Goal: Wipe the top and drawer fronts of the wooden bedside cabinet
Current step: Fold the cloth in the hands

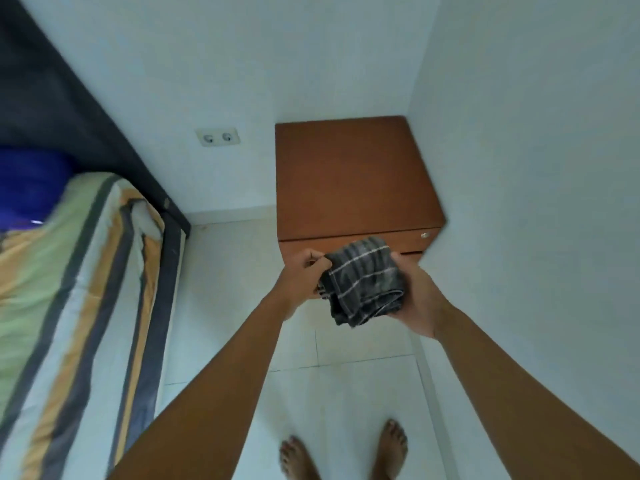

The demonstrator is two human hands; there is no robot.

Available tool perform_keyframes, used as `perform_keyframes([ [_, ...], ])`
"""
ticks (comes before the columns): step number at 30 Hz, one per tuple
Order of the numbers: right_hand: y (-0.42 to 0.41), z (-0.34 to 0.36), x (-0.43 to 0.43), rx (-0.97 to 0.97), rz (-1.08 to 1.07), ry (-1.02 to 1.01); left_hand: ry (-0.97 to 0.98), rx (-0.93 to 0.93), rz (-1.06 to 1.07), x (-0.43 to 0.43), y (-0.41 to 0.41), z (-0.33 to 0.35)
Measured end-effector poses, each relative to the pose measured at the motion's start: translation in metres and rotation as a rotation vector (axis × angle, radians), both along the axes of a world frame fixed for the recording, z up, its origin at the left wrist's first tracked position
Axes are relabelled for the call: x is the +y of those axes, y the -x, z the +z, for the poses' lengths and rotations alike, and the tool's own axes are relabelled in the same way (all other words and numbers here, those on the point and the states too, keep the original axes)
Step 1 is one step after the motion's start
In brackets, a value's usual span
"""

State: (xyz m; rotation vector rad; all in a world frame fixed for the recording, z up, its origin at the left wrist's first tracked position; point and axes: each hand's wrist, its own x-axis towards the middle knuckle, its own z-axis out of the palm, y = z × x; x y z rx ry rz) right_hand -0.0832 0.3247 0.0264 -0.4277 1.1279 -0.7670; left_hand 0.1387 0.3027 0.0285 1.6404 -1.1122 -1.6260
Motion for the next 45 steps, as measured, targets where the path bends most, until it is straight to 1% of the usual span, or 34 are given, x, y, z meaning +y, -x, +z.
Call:
perform_keyframes([
  [3,-0.013,0.049,-0.002,0.144,0.098,0.109,0.089,-0.069,0.061,-0.004,-0.015,0.056],
  [6,-0.026,0.086,-0.007,0.146,0.079,0.160,0.120,-0.112,0.085,-0.011,-0.030,0.087],
  [7,-0.031,0.097,-0.008,0.129,0.060,0.175,0.101,-0.095,0.088,-0.010,-0.034,0.096],
  [8,-0.036,0.106,-0.008,0.107,0.042,0.187,0.052,-0.033,0.079,-0.006,-0.038,0.105],
  [10,-0.044,0.118,-0.006,0.059,0.018,0.203,-0.106,0.129,0.023,0.004,-0.044,0.116],
  [11,-0.047,0.120,-0.005,0.047,0.015,0.206,-0.151,0.174,-0.006,0.009,-0.047,0.116],
  [12,-0.051,0.122,-0.004,0.045,0.023,0.196,-0.159,0.187,-0.022,0.012,-0.050,0.114],
  [14,-0.055,0.120,-0.002,0.046,0.056,0.144,-0.141,0.206,0.020,0.016,-0.054,0.110],
  [16,-0.058,0.117,-0.004,-0.007,0.043,0.083,-0.139,0.235,0.066,0.015,-0.057,0.103],
  [18,-0.063,0.115,-0.010,-0.027,0.057,0.084,-0.163,0.278,0.077,0.012,-0.060,0.097],
  [19,-0.065,0.115,-0.014,0.005,0.081,0.094,-0.175,0.283,0.072,0.010,-0.061,0.096],
  [22,-0.069,0.116,-0.026,0.122,0.168,0.145,-0.196,0.223,0.061,0.002,-0.060,0.094],
  [24,-0.068,0.113,-0.037,0.153,0.191,0.191,-0.186,0.127,0.048,-0.004,-0.054,0.095],
  [25,-0.067,0.112,-0.043,0.162,0.202,0.202,-0.178,0.060,0.046,-0.009,-0.049,0.093],
  [26,-0.066,0.111,-0.049,0.171,0.226,0.204,-0.148,-0.047,0.070,-0.016,-0.043,0.088],
  [28,-0.065,0.106,-0.062,0.198,0.278,0.205,-0.032,-0.270,0.178,-0.033,-0.031,0.075],
  [29,-0.063,0.103,-0.069,0.214,0.299,0.216,-0.009,-0.291,0.215,-0.041,-0.022,0.071],
  [30,-0.062,0.102,-0.077,0.233,0.315,0.234,-0.006,-0.203,0.234,-0.050,-0.013,0.069],
  [33,-0.051,0.099,-0.106,0.320,0.372,0.293,-0.153,0.214,0.316,-0.073,0.010,0.066],
  [34,-0.045,0.099,-0.116,0.343,0.389,0.295,-0.169,0.283,0.318,-0.083,0.015,0.063],
  [36,-0.028,0.099,-0.135,0.355,0.477,0.266,-0.188,0.319,0.229,-0.104,0.024,0.051],
  [37,-0.017,0.097,-0.144,0.365,0.536,0.252,-0.202,0.305,0.202,-0.112,0.030,0.048],
  [39,0.005,0.086,-0.162,0.411,0.579,0.248,-0.217,0.276,0.206,-0.131,0.047,0.038],
  [40,0.017,0.079,-0.170,0.450,0.511,0.254,-0.229,0.270,0.214,-0.139,0.055,0.032],
  [42,0.043,0.058,-0.186,0.605,0.286,0.268,-0.271,0.277,0.216,-0.152,0.073,0.025],
  [43,0.056,0.047,-0.192,0.638,0.239,0.251,-0.291,0.303,0.214,-0.157,0.081,0.021],
  [44,0.068,0.037,-0.195,0.604,0.255,0.194,-0.312,0.336,0.211,-0.163,0.088,0.017],
  [45,0.078,0.025,-0.196,0.501,0.291,0.089,-0.339,0.371,0.215,-0.169,0.095,0.013],
])
